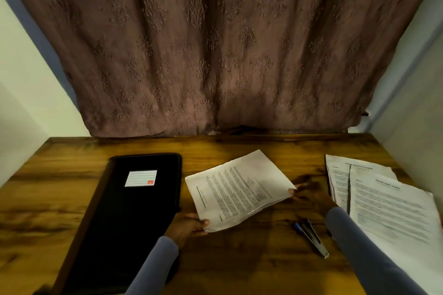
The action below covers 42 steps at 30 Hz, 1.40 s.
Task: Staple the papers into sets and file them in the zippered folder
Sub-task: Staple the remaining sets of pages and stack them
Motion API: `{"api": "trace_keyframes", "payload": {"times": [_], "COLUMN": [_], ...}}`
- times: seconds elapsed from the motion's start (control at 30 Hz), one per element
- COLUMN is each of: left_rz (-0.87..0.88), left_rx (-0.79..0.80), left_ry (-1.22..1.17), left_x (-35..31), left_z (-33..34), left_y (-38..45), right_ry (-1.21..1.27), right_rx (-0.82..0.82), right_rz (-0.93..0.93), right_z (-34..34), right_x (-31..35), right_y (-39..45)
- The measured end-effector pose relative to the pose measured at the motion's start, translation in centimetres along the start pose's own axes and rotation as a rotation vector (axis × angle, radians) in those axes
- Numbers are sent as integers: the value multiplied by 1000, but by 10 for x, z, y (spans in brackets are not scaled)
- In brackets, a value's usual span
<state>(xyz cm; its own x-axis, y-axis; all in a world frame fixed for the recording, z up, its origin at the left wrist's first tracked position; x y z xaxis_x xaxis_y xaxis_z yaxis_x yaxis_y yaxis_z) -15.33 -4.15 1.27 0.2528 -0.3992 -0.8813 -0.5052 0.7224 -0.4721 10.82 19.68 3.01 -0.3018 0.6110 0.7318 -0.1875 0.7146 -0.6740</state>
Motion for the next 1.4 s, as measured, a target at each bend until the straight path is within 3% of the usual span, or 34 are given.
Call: {"api": "trace_keyframes", "payload": {"times": [0.2,0.27,0.37,0.47,0.53,0.6,0.73,1.0,1.3,1.4], "left_rz": [-43,-63,-79,-65,-54,-40,16,67,100,93], "left_rx": [-97,-114,-153,-187,-201,-218,-231,-200,-201,-202], "left_ry": [42,38,-10,-55,-72,-87,-105,-173,-228,-246], "left_x": [13,17,20,21,21,20,16,5,1,2], "left_z": [9,16,21,21,21,22,25,31,38,35], "left_y": [1,1,-1,-1,-2,-2,-6,-16,-22,-24], "right_ry": [271,271,-169,-706,-905,-949,-749,166,362,406], "right_rx": [108,23,-183,-295,-337,-356,-217,280,224,298], "right_rz": [66,-1,-229,-297,-249,-255,-333,225,302,268], "right_z": [4,1,-6,-2,1,3,19,107,154,159], "right_x": [-18,-24,-34,-54,-64,-68,-67,-89,-98,-93], "right_y": [-10,-19,-44,-59,-64,-67,-69,-94,-94,-96]}}
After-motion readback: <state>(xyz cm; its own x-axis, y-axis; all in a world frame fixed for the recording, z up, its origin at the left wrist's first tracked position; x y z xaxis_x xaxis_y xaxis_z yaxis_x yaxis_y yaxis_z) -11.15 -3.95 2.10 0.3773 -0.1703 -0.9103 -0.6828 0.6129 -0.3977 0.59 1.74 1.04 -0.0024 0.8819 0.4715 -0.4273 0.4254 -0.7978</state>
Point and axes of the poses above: each hand's wrist, its own y-axis towards the middle knuckle, its own z-axis out of the palm, x = y × z, the point moved 4 cm from there along y, towards the middle knuckle, and after that the axes turned 11 degrees about z, right-handed, at the moved point
